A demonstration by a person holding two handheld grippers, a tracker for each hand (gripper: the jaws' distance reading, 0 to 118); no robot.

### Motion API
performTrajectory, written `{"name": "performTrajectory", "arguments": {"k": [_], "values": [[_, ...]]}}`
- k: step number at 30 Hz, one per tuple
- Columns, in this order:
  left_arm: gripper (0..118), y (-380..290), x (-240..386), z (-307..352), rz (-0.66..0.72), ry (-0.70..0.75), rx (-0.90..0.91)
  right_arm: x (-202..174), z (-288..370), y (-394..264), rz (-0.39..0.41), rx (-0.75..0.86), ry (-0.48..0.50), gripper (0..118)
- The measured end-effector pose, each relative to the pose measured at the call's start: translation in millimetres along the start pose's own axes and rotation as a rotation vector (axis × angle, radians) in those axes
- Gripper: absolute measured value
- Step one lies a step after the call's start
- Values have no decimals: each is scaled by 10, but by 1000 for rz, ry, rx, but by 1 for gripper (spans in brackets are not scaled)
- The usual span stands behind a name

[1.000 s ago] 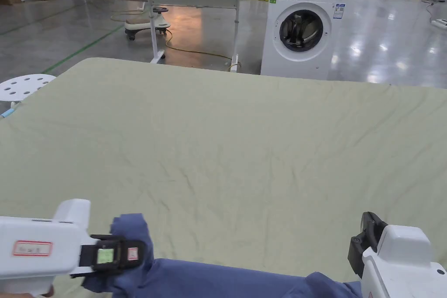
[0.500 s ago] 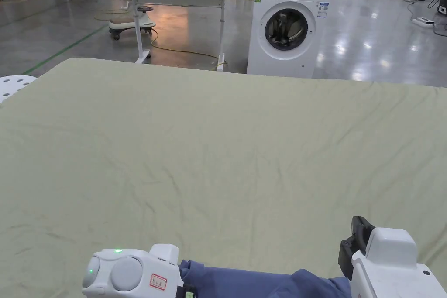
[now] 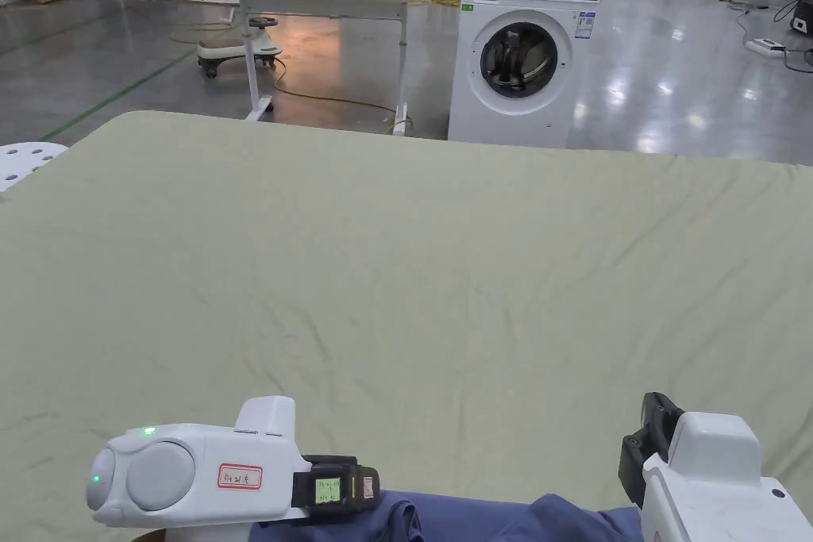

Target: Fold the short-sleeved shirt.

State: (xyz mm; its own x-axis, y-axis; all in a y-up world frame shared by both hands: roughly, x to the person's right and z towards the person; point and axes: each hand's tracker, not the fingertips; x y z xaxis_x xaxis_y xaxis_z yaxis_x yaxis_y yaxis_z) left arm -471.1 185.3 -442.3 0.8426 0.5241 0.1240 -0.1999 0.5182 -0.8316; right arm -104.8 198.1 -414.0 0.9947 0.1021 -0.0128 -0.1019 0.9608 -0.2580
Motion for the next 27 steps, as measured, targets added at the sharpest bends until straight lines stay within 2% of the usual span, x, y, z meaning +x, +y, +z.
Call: {"name": "performTrajectory", "arguments": {"k": [1,4,6,8,12,14,17,23,25,27], "values": [[17,-19,-6,-16,1,17,-5,-2,2,3,-3,0,0,0],[10,-83,-62,-187,10,119,-77,-21,12,7,-2,2,5,0],[9,-192,-65,-356,-10,110,-134,-35,14,3,2,1,10,0],[9,-296,-54,-509,-5,91,-198,-43,9,-16,7,0,12,0],[9,-466,26,-730,7,2,-204,-53,-8,-58,9,-12,18,0],[9,-528,86,-780,-53,-34,-157,-54,-9,-70,9,-16,20,0],[9,-576,123,-855,-99,-29,-134,-51,-6,-70,10,-18,20,0],[9,-583,61,-881,-56,-33,-123,-43,-16,-81,11,-22,20,0],[12,-582,75,-826,-55,-38,-121,-43,-16,-86,10,-22,21,0],[22,-541,70,-738,-38,-54,-131,-47,-9,-83,9,-20,22,0]]}}
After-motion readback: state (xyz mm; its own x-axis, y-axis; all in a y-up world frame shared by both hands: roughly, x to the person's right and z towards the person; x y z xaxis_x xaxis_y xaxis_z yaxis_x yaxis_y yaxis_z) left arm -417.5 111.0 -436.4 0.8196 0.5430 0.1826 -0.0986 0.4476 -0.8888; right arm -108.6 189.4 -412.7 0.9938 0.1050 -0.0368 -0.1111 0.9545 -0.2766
